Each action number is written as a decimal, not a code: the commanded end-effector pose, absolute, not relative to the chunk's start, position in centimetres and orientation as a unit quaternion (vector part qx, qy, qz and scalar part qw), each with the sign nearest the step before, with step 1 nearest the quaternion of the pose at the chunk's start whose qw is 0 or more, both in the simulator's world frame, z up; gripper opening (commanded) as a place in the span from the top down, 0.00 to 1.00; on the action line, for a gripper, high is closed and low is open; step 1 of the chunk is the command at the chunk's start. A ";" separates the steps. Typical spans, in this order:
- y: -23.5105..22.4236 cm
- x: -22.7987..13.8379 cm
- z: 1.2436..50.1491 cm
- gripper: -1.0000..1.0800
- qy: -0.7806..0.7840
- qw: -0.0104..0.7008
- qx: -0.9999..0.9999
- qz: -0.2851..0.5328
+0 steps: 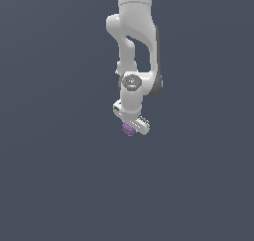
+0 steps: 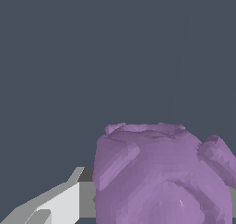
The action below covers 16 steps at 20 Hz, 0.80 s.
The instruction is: Pick up the object and move it to a goal position.
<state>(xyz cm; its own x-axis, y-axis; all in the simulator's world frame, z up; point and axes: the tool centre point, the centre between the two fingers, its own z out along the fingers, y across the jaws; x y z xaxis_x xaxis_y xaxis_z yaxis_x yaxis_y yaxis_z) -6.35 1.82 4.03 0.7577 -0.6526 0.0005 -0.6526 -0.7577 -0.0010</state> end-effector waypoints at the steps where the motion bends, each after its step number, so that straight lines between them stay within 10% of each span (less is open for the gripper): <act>1: 1.8 -6.4 3.9 1.00 0.348 0.000 -0.937 0.000; 16: 2.9 -1.5 6.0 1.00 0.307 0.025 -0.949 -0.066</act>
